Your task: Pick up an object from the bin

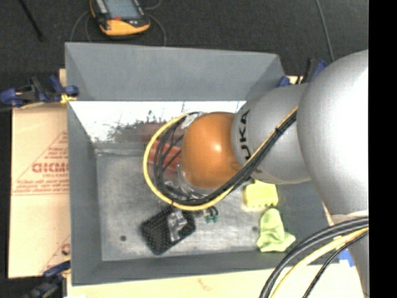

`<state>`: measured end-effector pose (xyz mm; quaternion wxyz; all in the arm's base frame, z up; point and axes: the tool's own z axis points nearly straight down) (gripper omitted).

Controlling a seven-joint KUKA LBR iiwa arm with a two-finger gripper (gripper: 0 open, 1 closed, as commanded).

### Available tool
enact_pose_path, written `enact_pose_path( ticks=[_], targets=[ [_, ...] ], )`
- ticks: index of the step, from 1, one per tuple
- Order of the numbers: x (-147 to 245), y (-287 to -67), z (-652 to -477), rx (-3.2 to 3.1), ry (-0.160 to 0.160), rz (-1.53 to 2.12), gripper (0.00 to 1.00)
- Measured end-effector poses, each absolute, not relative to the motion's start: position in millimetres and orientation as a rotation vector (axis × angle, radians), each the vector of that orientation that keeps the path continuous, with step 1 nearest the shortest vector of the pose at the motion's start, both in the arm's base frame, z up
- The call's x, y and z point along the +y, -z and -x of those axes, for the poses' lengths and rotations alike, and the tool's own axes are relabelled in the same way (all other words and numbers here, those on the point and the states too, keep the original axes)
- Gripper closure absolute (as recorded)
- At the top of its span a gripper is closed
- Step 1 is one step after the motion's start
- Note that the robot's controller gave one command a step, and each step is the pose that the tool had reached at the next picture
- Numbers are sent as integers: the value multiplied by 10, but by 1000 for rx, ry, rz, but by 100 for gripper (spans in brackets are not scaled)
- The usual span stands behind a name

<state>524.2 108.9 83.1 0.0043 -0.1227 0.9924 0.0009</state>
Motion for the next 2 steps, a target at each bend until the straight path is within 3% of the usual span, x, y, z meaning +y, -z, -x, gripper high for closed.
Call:
enact_pose_path(
  ticks=[1, 2],
  targets=[
    [1086, -867, -5230, 3112, -2, 384, 100],
    [1077, -1059, -5199, 3123, 0, 385, 100]
  ],
)
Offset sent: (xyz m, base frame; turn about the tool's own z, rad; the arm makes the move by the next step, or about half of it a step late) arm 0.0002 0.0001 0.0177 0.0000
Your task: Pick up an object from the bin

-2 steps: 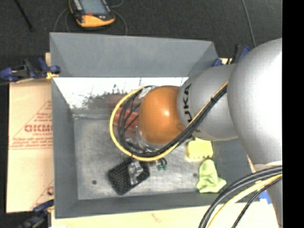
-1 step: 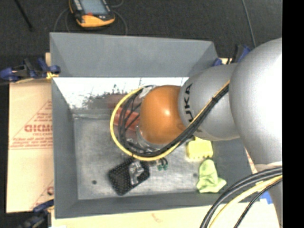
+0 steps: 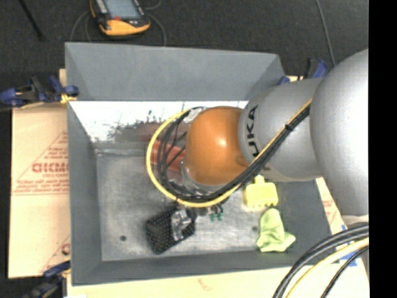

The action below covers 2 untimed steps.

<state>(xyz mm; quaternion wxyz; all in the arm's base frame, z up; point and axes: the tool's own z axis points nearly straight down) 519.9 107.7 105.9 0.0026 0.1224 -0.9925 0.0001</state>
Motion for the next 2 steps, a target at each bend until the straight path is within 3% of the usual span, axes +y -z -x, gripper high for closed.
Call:
enact_pose_path(
  ticks=[2],
  targets=[
    [1077, -1355, -5225, -3121, -1, -382, 100]
  ],
)
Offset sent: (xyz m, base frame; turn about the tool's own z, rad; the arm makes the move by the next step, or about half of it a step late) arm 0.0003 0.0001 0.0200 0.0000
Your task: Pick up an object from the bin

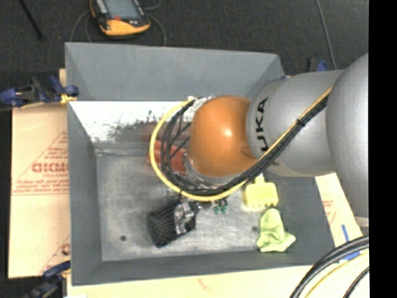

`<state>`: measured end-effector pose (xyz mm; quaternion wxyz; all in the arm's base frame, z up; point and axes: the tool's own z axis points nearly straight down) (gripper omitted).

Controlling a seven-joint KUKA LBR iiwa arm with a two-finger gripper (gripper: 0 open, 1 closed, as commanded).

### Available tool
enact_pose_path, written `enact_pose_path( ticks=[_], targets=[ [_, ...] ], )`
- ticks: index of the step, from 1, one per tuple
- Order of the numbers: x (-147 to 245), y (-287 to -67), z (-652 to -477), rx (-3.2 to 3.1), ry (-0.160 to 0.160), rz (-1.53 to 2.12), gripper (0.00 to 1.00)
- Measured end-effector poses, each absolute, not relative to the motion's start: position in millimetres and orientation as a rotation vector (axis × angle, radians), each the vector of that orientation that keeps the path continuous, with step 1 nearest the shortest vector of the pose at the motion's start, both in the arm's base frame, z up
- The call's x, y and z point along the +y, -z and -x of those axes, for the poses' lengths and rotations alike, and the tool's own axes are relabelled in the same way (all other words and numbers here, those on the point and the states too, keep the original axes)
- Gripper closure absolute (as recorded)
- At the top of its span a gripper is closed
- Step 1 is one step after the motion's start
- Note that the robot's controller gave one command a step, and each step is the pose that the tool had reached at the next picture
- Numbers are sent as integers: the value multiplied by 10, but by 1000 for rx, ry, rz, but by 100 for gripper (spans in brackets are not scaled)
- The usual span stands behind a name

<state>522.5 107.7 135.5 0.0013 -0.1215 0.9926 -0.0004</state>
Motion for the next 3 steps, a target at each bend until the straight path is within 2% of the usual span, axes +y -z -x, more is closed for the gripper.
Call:
enact_pose_path(
  ticks=[3],
  targets=[
    [1076, -1590, -5225, 3116, 1, 380, 100]
  ],
)
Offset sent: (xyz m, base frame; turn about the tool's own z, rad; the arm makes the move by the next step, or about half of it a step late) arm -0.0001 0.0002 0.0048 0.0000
